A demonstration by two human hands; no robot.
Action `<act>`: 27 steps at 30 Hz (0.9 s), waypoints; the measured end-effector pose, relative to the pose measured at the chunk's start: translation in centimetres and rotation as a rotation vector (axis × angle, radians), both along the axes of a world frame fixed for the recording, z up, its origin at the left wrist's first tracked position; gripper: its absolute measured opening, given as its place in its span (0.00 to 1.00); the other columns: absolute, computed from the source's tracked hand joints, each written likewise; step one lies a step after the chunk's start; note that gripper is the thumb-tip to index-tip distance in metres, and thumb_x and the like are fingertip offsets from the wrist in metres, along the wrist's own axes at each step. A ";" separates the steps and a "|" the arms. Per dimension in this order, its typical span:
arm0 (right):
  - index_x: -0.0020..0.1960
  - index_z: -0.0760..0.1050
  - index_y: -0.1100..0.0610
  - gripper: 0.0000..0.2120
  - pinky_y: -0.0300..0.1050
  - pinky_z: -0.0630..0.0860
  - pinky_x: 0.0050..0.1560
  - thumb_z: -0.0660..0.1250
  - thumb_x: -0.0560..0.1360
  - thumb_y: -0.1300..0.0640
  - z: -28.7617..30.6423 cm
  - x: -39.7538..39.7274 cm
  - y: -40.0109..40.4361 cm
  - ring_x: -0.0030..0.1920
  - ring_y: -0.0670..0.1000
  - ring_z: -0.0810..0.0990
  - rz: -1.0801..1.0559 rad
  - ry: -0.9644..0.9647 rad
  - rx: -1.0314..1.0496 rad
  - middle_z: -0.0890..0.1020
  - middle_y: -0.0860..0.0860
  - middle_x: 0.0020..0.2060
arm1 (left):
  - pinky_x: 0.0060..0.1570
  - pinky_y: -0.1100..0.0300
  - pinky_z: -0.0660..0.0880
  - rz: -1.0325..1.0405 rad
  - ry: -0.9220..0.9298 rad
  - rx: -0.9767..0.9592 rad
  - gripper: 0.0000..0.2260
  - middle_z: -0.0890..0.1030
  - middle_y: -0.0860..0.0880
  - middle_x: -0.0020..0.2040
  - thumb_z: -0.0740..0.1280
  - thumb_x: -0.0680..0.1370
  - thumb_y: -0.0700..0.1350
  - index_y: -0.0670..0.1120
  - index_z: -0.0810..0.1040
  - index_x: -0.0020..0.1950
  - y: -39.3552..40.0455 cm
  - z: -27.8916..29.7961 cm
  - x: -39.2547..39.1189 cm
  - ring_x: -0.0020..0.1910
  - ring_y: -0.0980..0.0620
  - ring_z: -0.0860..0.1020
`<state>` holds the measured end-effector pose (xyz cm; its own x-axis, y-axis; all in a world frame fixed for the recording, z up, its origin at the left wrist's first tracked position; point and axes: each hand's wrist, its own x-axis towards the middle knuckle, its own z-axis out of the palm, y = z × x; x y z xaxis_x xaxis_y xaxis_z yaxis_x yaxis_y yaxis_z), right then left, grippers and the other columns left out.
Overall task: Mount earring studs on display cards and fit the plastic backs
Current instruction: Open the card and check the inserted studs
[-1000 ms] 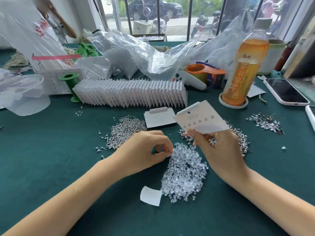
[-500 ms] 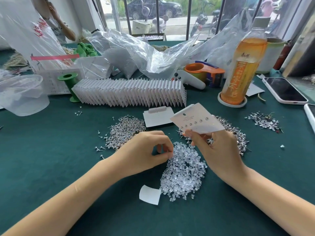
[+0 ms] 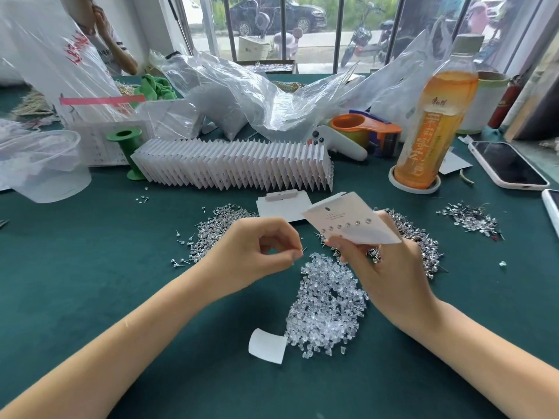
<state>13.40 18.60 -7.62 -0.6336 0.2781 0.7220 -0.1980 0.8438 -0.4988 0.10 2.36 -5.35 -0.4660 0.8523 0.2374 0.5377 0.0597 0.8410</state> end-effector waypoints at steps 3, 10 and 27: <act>0.53 0.71 0.55 0.10 0.44 0.72 0.24 0.67 0.74 0.54 0.0 -0.1 -0.1 0.25 0.50 0.78 0.067 0.095 0.139 0.82 0.52 0.31 | 0.41 0.66 0.76 0.017 -0.109 0.020 0.07 0.83 0.52 0.38 0.72 0.71 0.32 0.44 0.80 0.41 0.0 0.2 -0.4 0.37 0.56 0.80; 0.49 0.70 0.56 0.15 0.45 0.78 0.31 0.69 0.69 0.70 -0.2 0.0 -0.1 0.35 0.53 0.83 0.288 0.128 0.459 0.84 0.52 0.38 | 0.43 0.68 0.75 0.108 -0.295 0.014 0.06 0.85 0.51 0.40 0.73 0.71 0.36 0.47 0.84 0.41 -0.2 0.9 -1.1 0.39 0.57 0.81; 0.37 0.79 0.59 0.12 0.44 0.75 0.29 0.63 0.78 0.64 0.6 0.1 -0.9 0.30 0.53 0.76 0.267 -0.029 0.709 0.83 0.52 0.36 | 0.34 0.69 0.67 -0.139 0.058 -0.209 0.04 0.82 0.55 0.37 0.75 0.71 0.42 0.49 0.82 0.41 -1.0 2.3 0.3 0.34 0.60 0.76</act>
